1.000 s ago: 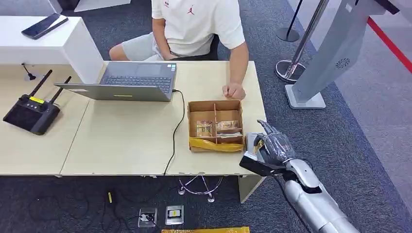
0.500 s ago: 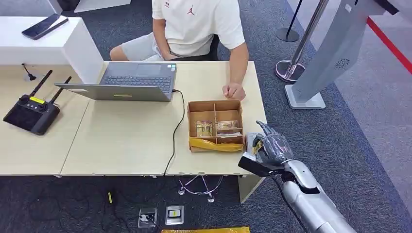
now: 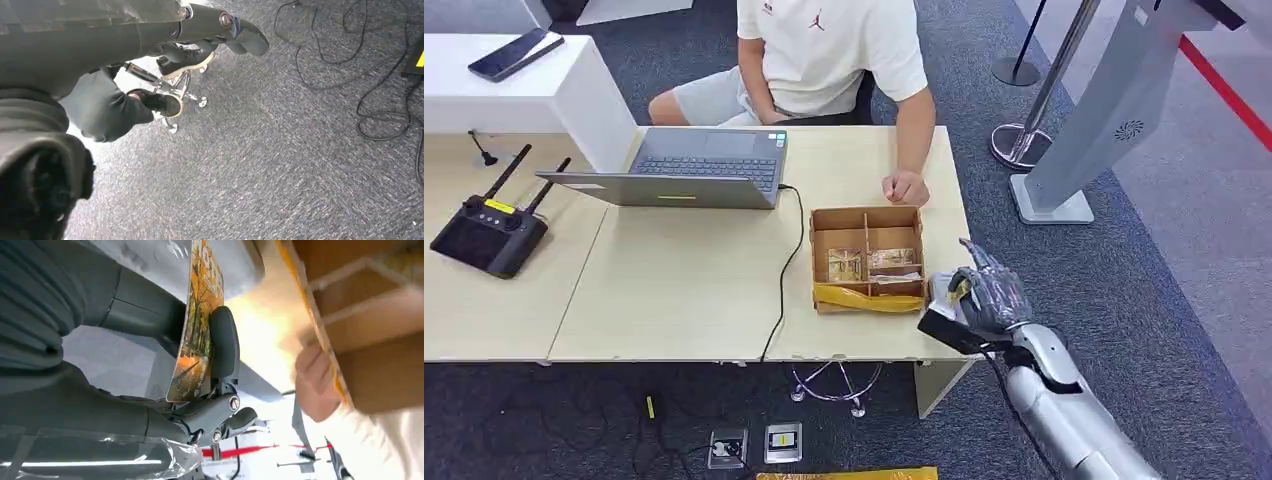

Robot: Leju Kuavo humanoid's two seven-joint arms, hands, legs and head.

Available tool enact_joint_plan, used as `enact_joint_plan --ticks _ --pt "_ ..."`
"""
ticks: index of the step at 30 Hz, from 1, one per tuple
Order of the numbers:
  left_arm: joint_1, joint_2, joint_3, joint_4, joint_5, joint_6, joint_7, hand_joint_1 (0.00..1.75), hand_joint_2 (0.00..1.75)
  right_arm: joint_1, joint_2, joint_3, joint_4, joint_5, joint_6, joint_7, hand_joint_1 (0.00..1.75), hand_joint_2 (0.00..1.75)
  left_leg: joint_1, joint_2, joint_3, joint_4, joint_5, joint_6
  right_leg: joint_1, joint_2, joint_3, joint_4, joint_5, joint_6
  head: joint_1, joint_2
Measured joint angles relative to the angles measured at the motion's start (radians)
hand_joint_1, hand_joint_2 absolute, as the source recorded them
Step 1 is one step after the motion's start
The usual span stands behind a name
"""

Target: Pass the card to the sensor for recognition and then transmit it.

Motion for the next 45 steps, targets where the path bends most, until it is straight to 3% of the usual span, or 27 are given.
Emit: enact_joint_plan --ticks 6,15,34,35,36,38,45 --pt "0.000 0.000 0.000 0.000 -0.002 0.000 -0.009 0.00 0.00 -0.118 0.004 -0.011 0.001 0.010 -0.026 -0.029 1.75 1.75 0.000 0.000 0.000 0.000 0.000 0.000 0.000 0.000 0.000 0.000 0.000 0.000 0.000 0.000" --pt "-0.013 -0.005 -0.001 0.000 -0.009 -0.010 -0.010 0.00 0.00 -0.322 0.055 -0.026 0.044 0.045 -0.055 -0.084 1.75 1.75 0.000 0.000 0.000 0.000 0.001 0.000 0.000 0.000 0.000 0.001 0.000 0.000 0.000 0.000" --pt "-0.058 -0.012 -0.010 -0.001 -0.032 -0.056 0.003 0.00 0.00 -0.513 0.200 -0.013 0.296 0.112 -0.058 -0.134 1.75 1.75 0.000 -0.001 0.000 0.000 0.001 0.000 0.000 -0.001 0.000 0.001 0.000 0.000 0.000 0.000" --pt "-0.060 -0.013 -0.011 -0.001 -0.032 -0.057 0.003 0.00 0.00 -0.519 0.205 -0.013 0.316 0.112 -0.058 -0.134 1.66 1.75 0.000 -0.001 -0.001 0.000 0.001 0.000 0.000 -0.001 0.000 0.001 0.000 0.000 0.000 0.000" --pt "-0.061 -0.014 -0.012 -0.001 -0.032 -0.059 0.003 0.00 0.00 -0.519 0.209 -0.013 0.326 0.113 -0.059 -0.134 0.42 1.75 0.000 -0.001 -0.001 0.000 0.001 0.000 0.000 -0.001 0.000 0.001 0.000 0.000 0.000 0.000" --pt "-0.061 -0.014 -0.012 -0.001 -0.031 -0.059 0.003 0.00 0.00 -0.519 0.216 -0.011 0.341 0.121 -0.060 -0.135 0.00 1.75 0.000 -0.001 -0.001 0.000 0.001 0.000 0.000 -0.001 0.000 0.001 0.000 0.000 0.000 0.000" --pt "-0.057 -0.016 -0.012 -0.001 -0.016 -0.053 0.003 0.00 0.00 -0.519 0.218 -0.003 0.375 0.126 -0.065 -0.130 0.00 1.75 0.000 -0.001 -0.001 0.000 0.001 0.000 0.000 -0.001 -0.001 0.001 0.000 0.000 0.000 0.000"
